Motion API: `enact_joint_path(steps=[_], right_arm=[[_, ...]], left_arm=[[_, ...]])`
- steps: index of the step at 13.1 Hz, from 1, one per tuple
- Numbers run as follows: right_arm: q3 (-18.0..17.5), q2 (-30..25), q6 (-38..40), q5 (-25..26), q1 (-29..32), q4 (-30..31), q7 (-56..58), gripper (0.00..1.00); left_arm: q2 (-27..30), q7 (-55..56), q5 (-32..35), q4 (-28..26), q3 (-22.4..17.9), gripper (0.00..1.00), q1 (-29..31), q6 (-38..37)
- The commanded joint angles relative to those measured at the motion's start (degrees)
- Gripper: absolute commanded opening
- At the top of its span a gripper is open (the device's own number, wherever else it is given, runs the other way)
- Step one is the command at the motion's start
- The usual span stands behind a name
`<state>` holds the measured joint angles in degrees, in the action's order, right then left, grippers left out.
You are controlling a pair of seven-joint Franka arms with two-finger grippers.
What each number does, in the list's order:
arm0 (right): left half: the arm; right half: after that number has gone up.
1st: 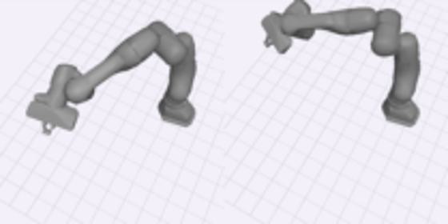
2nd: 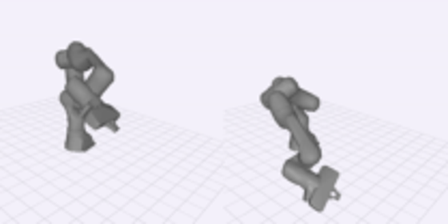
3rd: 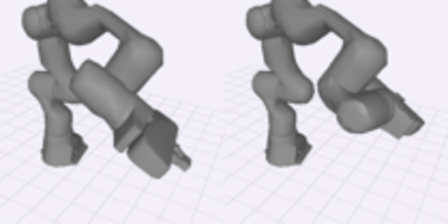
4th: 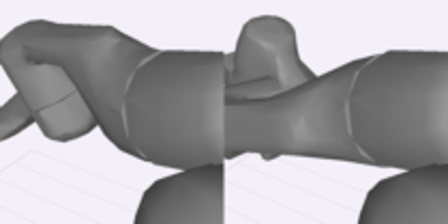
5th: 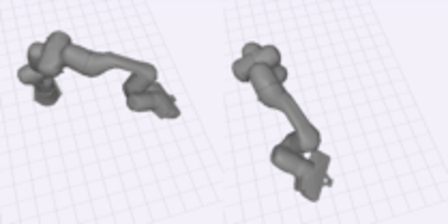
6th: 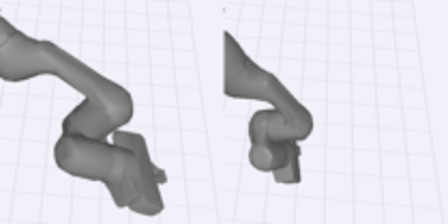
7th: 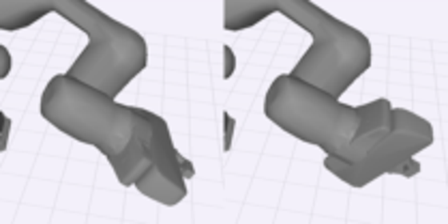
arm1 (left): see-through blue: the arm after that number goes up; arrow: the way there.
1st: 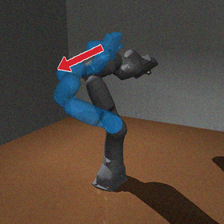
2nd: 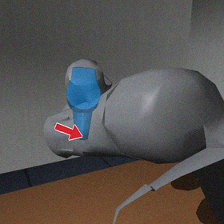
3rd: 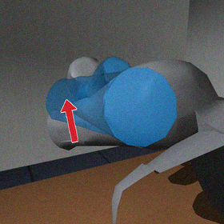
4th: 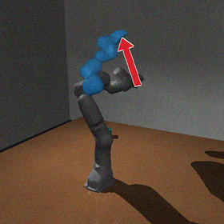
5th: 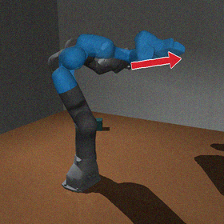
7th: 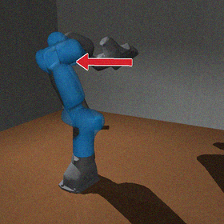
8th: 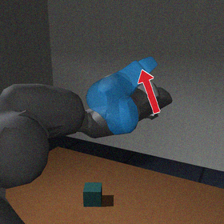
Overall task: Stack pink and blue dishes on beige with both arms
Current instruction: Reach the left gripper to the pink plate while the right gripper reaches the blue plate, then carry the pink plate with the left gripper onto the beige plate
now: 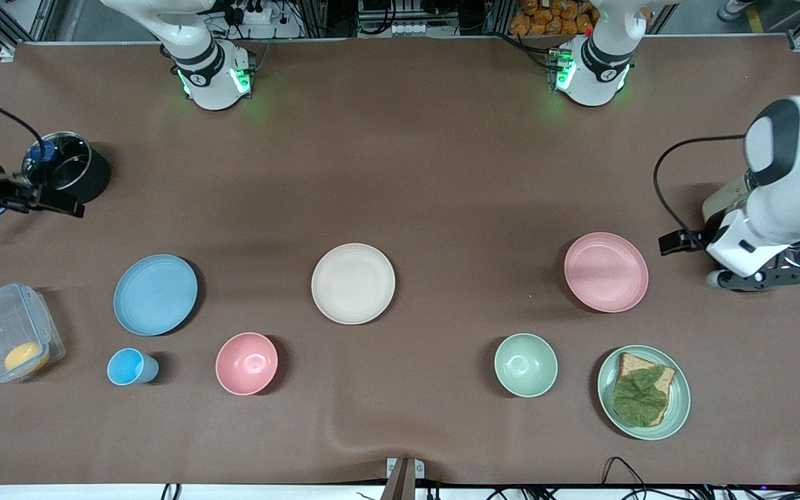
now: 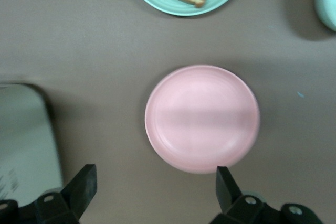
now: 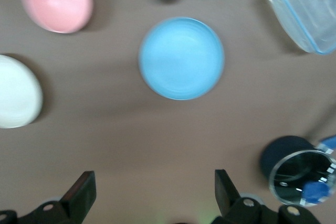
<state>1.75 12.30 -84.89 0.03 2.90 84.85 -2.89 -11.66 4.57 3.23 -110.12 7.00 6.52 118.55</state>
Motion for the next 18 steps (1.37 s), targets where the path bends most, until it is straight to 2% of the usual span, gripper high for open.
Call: enact_joint_path(steps=[1,4,7,10,12,14,16,17,18], right_arm=[[-0.4,8.2,-6.0,0.7,5.9,0.2,0.1,1.00],[-0.4,9.6,-19.2,0.4,8.3,9.3,1.1,1.00],[-0.4,15.4,-24.2,0.0,10.4,10.5,0.8,1.00],[-0.5,18.9,-30.7,-2.9,10.3,13.0,1.0,1.00],[-0.4,18.8,-37.5,-2.9,9.8,18.6,0.3,1.00],[-0.4,19.0,-43.3,-3.0,9.7,22.2,0.3,1.00],[-0.4,20.2,-45.4,-3.0,9.8,23.0,0.3,1.00],[-0.5,20.6,-45.5,-3.0,9.8,23.0,0.3,1.00],[-0.4,21.0,-45.9,-3.0,9.8,23.1,0.3,1.00]], left_arm=[[-0.6,-0.3,1.0,-10.4,0.3,1.00,1.6,13.5],[-6.8,-1.0,1.1,-10.6,0.3,1.00,4.0,16.1],[-11.1,-1.4,1.1,-10.4,0.3,0.96,4.2,19.2],[-13.6,-1.4,1.0,-9.9,0.3,0.83,4.4,19.8],[-13.9,-1.2,0.9,-9.9,0.3,0.63,4.4,19.8],[-14.0,-1.2,0.9,-9.9,0.3,0.35,4.6,19.8],[-14.4,-1.2,0.9,-9.9,0.3,0.09,4.6,19.8],[-14.4,-1.3,1.0,-9.9,0.3,0.00,4.8,19.8],[-14.4,-1.4,1.0,-9.9,0.3,0.00,4.6,19.8]])
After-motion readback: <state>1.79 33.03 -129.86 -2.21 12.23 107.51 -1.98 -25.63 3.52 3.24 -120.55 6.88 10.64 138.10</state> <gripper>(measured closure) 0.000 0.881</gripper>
